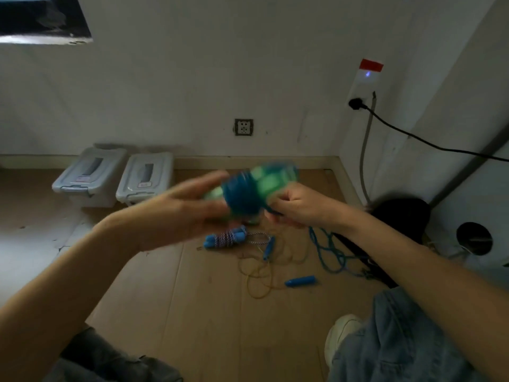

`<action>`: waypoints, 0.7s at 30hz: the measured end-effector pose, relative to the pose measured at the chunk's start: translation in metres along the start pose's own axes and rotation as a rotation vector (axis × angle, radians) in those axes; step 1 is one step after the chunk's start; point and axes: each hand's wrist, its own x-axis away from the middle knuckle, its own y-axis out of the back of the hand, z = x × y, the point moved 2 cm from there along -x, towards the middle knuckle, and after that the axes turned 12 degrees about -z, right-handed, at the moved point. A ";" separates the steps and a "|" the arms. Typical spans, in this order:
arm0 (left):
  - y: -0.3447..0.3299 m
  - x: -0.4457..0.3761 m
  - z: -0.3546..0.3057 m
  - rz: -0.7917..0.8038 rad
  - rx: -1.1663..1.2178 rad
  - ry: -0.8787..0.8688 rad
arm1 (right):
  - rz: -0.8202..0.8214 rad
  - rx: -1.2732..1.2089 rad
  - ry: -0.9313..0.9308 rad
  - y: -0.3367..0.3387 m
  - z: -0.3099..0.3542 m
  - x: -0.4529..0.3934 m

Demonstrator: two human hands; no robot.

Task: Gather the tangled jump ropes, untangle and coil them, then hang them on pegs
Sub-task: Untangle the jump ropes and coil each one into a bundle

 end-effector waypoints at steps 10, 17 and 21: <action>-0.001 -0.011 0.036 0.027 -0.826 0.216 | -0.022 0.401 0.192 0.014 0.007 -0.001; 0.012 0.002 0.013 -0.009 0.105 0.132 | -0.031 -0.088 0.085 0.003 -0.002 0.002; 0.014 -0.012 0.007 -0.218 0.490 -0.093 | 0.119 -0.304 -0.009 -0.014 -0.001 0.009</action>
